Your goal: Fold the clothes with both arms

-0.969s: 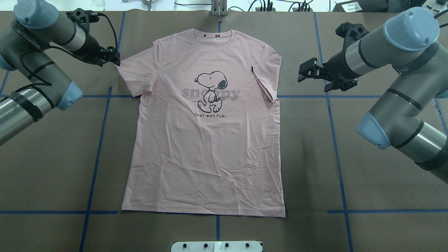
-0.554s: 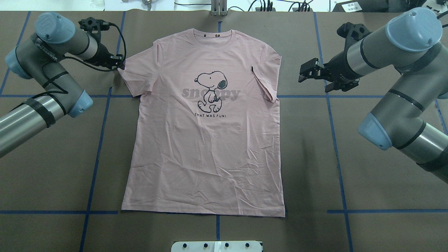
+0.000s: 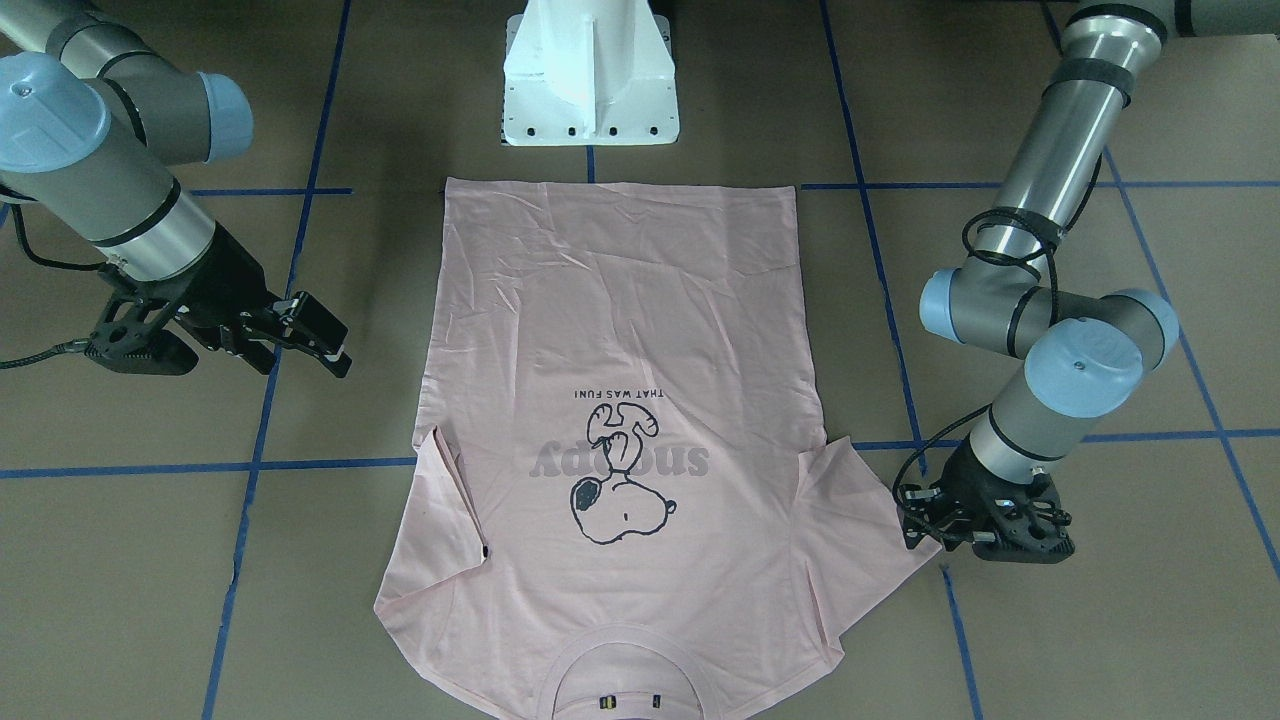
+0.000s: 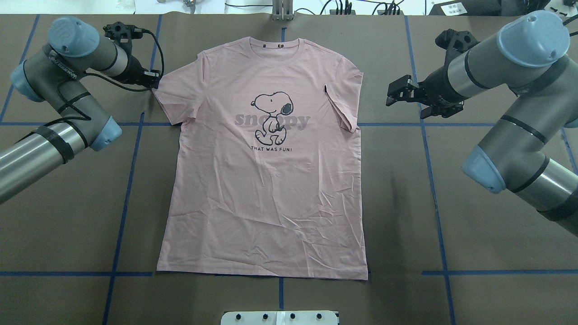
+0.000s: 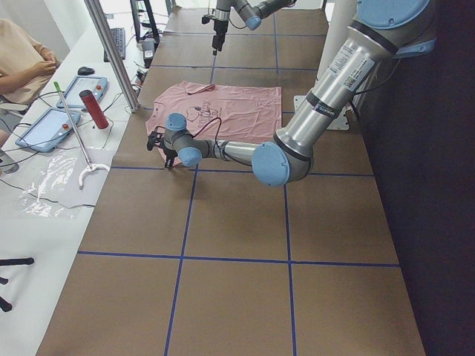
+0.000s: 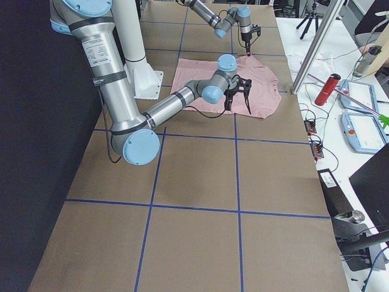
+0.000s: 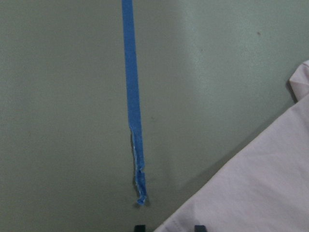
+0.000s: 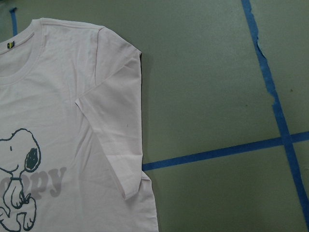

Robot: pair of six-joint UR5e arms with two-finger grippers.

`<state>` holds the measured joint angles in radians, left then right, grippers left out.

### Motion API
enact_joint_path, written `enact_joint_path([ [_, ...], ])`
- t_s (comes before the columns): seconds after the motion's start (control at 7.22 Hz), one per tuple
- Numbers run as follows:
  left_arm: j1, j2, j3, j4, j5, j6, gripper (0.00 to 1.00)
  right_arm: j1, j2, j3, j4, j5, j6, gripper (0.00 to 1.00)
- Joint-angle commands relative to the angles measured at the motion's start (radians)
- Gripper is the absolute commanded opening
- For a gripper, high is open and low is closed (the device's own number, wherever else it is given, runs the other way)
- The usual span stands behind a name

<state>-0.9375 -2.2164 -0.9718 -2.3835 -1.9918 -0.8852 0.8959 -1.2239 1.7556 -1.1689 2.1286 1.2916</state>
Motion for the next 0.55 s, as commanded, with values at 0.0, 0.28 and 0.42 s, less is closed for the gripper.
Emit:
enact_joint_path([
  [0.0, -0.003, -0.002, -0.057, 0.009, -0.002, -0.015, 0.0, -0.002, 0.0, -0.002, 0.0, -0.002, 0.0, 1.0],
  [0.28, 0.002, -0.038, -0.106, 0.009, -0.002, -0.156, 0.0, -0.006, 0.001, -0.004, 0.0, -0.002, 0.011, 1.0],
  [0.42, 0.032, -0.075, -0.107, 0.021, 0.001, -0.223, 0.0, -0.009, 0.003, -0.007, 0.0, -0.004, 0.011, 1.0],
])
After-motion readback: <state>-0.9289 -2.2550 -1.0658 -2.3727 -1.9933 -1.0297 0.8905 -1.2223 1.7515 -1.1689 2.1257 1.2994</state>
